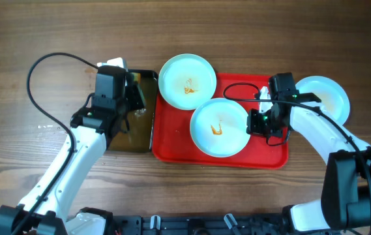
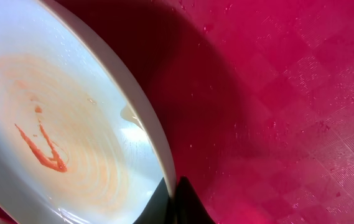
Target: Clean dirty plates on tray and stack at the side
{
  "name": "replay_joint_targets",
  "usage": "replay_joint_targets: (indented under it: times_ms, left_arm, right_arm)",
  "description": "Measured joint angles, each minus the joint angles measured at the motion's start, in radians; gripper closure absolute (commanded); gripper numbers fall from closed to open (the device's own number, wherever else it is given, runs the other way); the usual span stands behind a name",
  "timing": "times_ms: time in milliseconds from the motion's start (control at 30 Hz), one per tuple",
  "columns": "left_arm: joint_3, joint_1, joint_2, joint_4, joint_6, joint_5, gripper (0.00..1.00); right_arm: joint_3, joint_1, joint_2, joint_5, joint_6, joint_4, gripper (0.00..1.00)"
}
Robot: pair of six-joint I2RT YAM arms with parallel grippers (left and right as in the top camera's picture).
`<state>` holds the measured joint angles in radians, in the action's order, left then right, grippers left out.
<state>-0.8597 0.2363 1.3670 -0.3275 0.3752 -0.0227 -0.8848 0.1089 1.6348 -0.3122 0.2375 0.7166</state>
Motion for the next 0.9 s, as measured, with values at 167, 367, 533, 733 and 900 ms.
replay_joint_targets:
  times_ms: [167, 367, 533, 733, 900]
  left_arm:
    - [-0.002, 0.0, 0.131, -0.1, 0.058, 0.173, 0.96]
    - [-0.002, 0.028, 0.135, -0.048, 0.08, 0.439, 0.96]
    - [-0.003, 0.233, 0.196, 0.23, 0.232, 0.504, 0.96]
    - [-0.003, 0.388, 0.401, 0.476, 0.398, 0.514, 0.96]
    - [-0.003, 0.478, 0.517, 0.583, 0.485, 0.519, 0.96]
  right_arm:
    - [0.0, 0.0, 0.0, 0.0, 0.0, 0.0, 0.96]
    - [0.0, 0.0, 0.0, 0.0, 0.0, 0.0, 0.96]
    - [0.0, 0.0, 0.0, 0.0, 0.0, 0.001, 0.96]
    - [0.0, 0.0, 0.0, 0.0, 0.0, 0.001, 0.96]
    - [0.0, 0.0, 0.0, 0.0, 0.0, 0.001, 0.96]
